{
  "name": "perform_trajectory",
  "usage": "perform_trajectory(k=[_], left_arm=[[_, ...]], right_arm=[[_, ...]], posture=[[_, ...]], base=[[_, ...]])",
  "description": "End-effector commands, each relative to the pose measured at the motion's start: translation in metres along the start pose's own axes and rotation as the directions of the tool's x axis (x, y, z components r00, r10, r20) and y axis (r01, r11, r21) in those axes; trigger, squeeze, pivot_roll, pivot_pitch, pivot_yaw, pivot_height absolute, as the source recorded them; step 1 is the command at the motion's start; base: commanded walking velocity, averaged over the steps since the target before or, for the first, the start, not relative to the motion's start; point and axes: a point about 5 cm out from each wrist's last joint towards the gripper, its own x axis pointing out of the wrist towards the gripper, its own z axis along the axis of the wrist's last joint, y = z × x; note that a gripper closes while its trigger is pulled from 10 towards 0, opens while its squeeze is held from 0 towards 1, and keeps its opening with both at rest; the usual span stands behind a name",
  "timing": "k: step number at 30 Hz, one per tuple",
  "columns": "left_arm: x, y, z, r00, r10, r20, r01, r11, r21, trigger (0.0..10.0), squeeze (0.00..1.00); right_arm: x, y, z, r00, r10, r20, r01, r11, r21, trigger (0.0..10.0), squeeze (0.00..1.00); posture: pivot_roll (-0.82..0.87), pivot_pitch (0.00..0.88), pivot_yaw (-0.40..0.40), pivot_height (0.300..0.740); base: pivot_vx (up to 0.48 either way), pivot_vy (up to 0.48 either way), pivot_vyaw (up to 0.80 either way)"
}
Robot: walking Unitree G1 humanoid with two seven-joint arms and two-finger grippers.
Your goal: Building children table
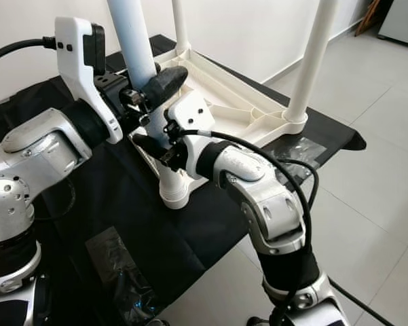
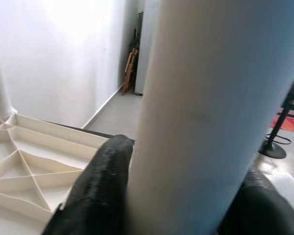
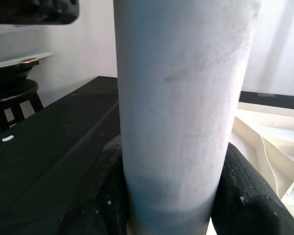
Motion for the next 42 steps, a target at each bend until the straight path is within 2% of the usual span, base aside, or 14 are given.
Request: perform_trajectory(k=[1,5,6,8,13,14,16,24,25,27,38,39,41,42], left_arm=[[0.002,-0.008,-0.006,0.998,-0.067,-0.021,0.067,0.997,-0.024,0.0,0.00],[0.003,-0.009,-0.006,0.997,-0.069,-0.022,0.068,0.997,-0.024,0.0,0.00],[0.003,-0.009,-0.007,0.997,-0.072,-0.023,0.072,0.997,-0.024,0.0,0.00],[0.003,-0.010,-0.007,0.997,-0.077,-0.023,0.076,0.997,-0.023,0.0,0.00],[0.002,-0.013,-0.006,0.996,-0.085,-0.024,0.085,0.996,-0.021,0.0,0.00],[0.002,-0.014,-0.006,0.996,-0.088,-0.024,0.087,0.996,-0.022,0.0,0.00],[0.001,-0.015,-0.006,0.996,-0.091,-0.024,0.090,0.996,-0.021,0.0,0.00],[-0.002,-0.020,-0.005,0.994,-0.106,-0.031,0.105,0.994,-0.018,0.0,0.00],[-0.003,-0.020,-0.005,0.994,-0.107,-0.032,0.107,0.994,-0.016,0.0,0.00],[-0.003,-0.021,-0.004,0.993,-0.109,-0.033,0.109,0.994,-0.014,0.0,0.00],[-0.003,-0.021,-0.002,0.993,-0.112,-0.036,0.112,0.994,-0.005,0.0,0.00],[-0.002,-0.019,-0.002,0.996,-0.086,-0.033,0.086,0.996,0.009,10.0,0.00],[-0.001,-0.017,-0.002,0.997,-0.066,-0.030,0.067,0.998,0.018,10.0,0.00],[0.000,-0.016,-0.002,0.998,-0.059,-0.034,0.060,0.998,0.026,10.0,1.00]], right_arm=[[0.010,0.006,-0.010,0.996,0.085,-0.022,-0.081,0.987,0.139,10.0,0.00],[0.011,0.001,-0.001,0.991,0.131,0.024,-0.133,0.982,0.134,10.0,0.00],[0.010,-0.005,0.007,0.975,0.210,0.068,-0.216,0.971,0.103,10.0,0.69],[0.005,-0.015,0.014,0.931,0.354,0.093,-0.355,0.935,-0.011,10.0,1.00],[-0.007,-0.047,0.016,0.822,0.569,-0.004,-0.559,0.806,-0.197,10.0,1.00],[-0.007,-0.052,0.015,0.805,0.593,-0.026,-0.585,0.785,-0.204,10.0,0.46],[-0.005,-0.058,0.015,0.791,0.610,-0.043,-0.604,0.769,-0.210,10.0,0.00],[0.008,-0.066,0.016,0.722,0.685,-0.100,-0.688,0.694,-0.215,10.0,0.00],[0.011,-0.068,0.016,0.715,0.694,-0.088,-0.695,0.691,-0.201,1.5,0.00],[0.015,-0.070,0.013,0.710,0.700,-0.075,-0.699,0.690,-0.185,0.0,0.00],[0.014,-0.073,0.001,0.692,0.718,-0.076,-0.720,0.676,-0.159,0.0,0.00],[0.013,-0.074,0.000,0.698,0.712,-0.076,-0.714,0.682,-0.157,0.0,0.00],[0.013,-0.075,-0.001,0.702,0.708,-0.077,-0.710,0.687,-0.157,0.0,0.00],[0.013,-0.077,-0.003,0.718,0.693,-0.072,-0.694,0.703,-0.156,0.0,0.00]], posture=[[0.08,0.203,0.041,0.740],[0.08,0.204,0.040,0.740],[0.09,0.204,0.037,0.740],[0.09,0.205,0.036,0.740],[0.10,0.214,0.031,0.740],[0.11,0.218,0.031,0.740],[0.13,0.228,0.031,0.740],[0.15,0.247,0.030,0.740],[0.15,0.253,0.031,0.740],[0.16,0.254,0.031,0.740],[0.15,0.258,0.038,0.740],[0.15,0.255,0.040,0.740],[0.15,0.255,0.040,0.740],[0.14,0.252,0.041,0.740]], base=[[0.000,0.000,0.00],[0.000,0.000,0.00],[0.000,0.000,0.00],[0.000,0.000,0.00],[0.000,0.000,0.00],[0.000,0.000,0.00],[0.000,0.000,0.00],[0.000,0.000,0.00],[0.000,0.000,0.00],[0.000,0.000,0.00],[0.000,0.000,0.00],[0.000,0.000,0.00],[0.000,0.000,0.00],[0.000,0.000,0.00]])
